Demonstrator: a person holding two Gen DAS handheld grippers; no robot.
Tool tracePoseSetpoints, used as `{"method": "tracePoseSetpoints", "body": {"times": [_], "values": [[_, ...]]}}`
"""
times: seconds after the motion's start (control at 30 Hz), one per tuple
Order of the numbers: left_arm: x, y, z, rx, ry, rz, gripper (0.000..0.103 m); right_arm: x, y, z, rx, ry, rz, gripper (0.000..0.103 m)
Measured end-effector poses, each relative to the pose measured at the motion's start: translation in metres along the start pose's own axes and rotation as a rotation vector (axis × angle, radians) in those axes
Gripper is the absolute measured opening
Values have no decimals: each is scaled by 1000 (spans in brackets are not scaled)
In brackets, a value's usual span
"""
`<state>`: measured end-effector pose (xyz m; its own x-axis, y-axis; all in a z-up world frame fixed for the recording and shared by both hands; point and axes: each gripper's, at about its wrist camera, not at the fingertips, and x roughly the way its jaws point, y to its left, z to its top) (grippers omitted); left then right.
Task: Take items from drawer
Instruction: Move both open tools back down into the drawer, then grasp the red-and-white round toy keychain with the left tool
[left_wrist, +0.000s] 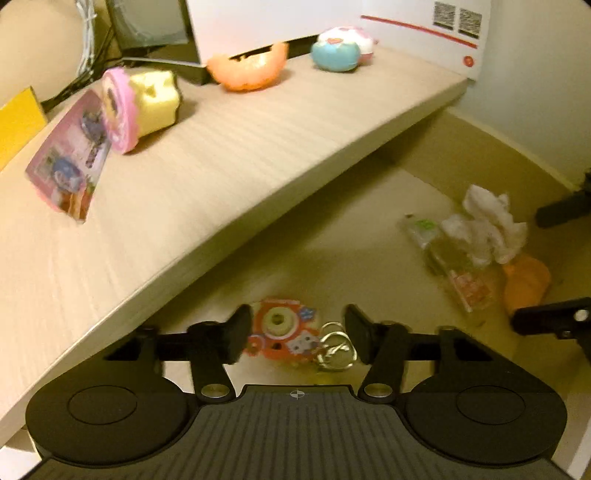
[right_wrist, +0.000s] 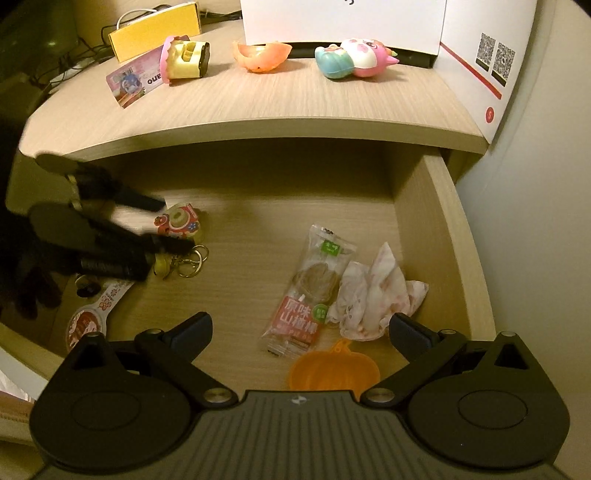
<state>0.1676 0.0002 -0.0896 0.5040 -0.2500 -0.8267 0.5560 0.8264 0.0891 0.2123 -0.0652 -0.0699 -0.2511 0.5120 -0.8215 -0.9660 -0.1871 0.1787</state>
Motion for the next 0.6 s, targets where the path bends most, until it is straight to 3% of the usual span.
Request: {"method": "tracePoseSetpoints", "body": {"times": [0.1, 0.33, 0.6], "values": [[14, 1, 0, 14, 53, 22, 58, 0, -1, 0, 0, 2, 3, 102], [28, 5, 3, -65, 24, 50, 61, 0, -1, -2, -19, 14, 9, 102], [24, 19, -1, -143, -5, 7, 61, 2, 1, 1, -41, 43, 15, 102]]}}
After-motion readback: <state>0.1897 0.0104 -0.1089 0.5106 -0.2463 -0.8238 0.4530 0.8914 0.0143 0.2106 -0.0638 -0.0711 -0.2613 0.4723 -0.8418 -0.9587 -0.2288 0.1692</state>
